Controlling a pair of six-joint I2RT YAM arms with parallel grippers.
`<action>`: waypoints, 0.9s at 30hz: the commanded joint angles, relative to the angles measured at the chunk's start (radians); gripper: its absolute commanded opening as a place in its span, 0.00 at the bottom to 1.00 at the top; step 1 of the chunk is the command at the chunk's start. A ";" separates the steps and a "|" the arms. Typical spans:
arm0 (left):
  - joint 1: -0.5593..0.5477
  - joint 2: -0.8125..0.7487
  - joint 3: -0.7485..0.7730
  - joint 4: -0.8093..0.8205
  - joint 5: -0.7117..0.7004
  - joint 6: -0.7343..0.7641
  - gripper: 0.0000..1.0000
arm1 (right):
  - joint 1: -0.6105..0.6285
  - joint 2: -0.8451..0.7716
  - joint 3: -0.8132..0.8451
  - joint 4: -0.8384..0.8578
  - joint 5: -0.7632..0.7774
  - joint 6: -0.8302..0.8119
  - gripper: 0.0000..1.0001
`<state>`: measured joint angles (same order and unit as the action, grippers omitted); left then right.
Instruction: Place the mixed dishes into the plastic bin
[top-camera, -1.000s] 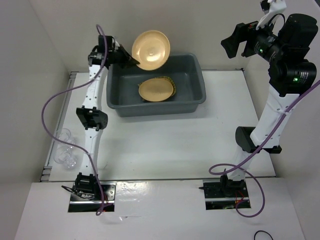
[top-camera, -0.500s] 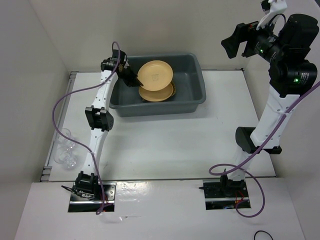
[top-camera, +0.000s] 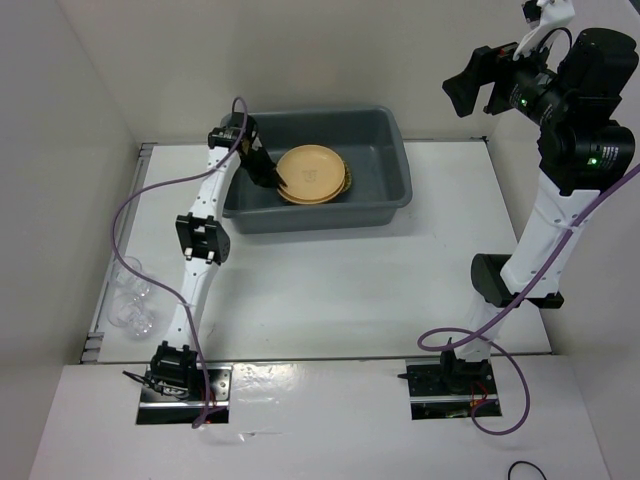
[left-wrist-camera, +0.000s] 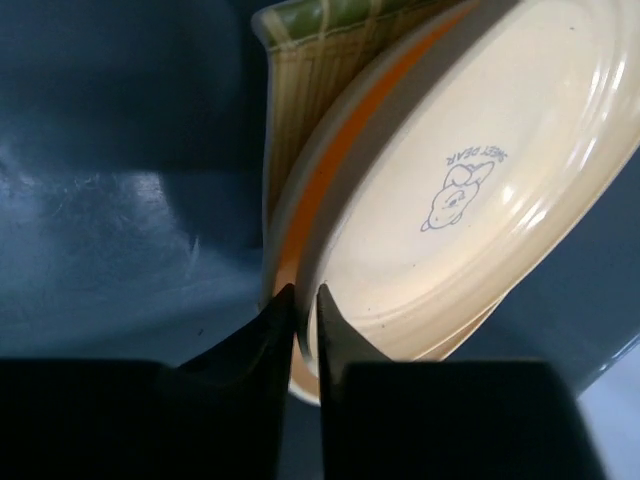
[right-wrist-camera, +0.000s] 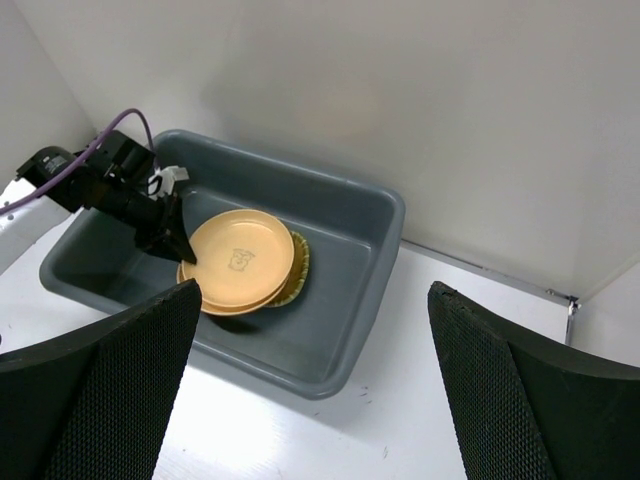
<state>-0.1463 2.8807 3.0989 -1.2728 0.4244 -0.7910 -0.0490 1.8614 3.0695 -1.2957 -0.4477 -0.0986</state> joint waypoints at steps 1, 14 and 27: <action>0.002 0.002 0.037 -0.013 0.014 0.026 0.24 | -0.006 -0.007 0.020 -0.001 0.010 -0.006 0.98; 0.022 -0.251 0.037 0.219 0.084 -0.027 1.00 | -0.006 -0.016 0.011 -0.001 0.010 -0.006 0.98; 0.111 -0.717 -0.199 -0.028 -0.518 0.254 1.00 | -0.006 -0.016 0.001 -0.001 -0.048 -0.006 0.98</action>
<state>-0.0578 2.1860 3.0268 -1.1919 0.0765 -0.6312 -0.0490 1.8614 3.0688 -1.2957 -0.4686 -0.1017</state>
